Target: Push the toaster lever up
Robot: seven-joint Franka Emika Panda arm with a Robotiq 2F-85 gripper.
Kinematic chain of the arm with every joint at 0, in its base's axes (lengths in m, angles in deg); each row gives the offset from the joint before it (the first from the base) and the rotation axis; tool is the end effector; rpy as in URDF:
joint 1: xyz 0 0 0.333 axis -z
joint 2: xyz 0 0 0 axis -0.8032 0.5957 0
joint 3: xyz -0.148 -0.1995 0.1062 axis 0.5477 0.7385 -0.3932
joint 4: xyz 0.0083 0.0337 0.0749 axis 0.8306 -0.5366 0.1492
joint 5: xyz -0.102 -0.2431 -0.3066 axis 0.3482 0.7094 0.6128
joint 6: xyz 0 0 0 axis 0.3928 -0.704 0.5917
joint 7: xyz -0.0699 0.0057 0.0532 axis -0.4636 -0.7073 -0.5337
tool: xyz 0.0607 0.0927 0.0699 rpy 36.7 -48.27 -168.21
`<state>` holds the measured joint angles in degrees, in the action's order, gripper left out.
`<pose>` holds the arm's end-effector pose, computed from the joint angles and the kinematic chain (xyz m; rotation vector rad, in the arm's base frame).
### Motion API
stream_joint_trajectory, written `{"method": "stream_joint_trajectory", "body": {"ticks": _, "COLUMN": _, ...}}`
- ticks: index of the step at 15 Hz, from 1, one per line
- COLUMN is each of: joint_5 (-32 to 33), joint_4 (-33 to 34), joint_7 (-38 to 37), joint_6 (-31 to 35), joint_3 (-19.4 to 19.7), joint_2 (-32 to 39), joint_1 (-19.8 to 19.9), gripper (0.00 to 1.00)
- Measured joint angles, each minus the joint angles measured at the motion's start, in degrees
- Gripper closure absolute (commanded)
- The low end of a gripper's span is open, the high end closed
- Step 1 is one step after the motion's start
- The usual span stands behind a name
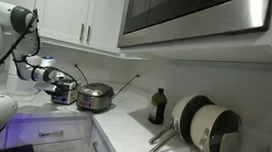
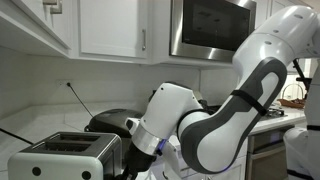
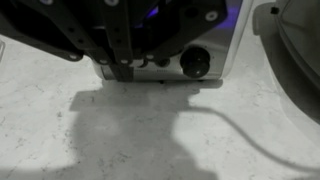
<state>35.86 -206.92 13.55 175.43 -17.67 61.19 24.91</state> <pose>0.2948 0.4208 0.2823 -2.5831 -1.2500 -0.6301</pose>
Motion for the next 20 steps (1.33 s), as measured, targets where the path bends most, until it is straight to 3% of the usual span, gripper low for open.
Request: {"method": "stream_joint_trajectory", "body": {"ticks": 20, "joint_5": -3.8, "joint_4": -0.3, "joint_7": 0.0, "joint_6": 5.3, "joint_3": -0.8, "joint_2": 2.4, "joint_1": -1.4, "gripper": 1.0}}
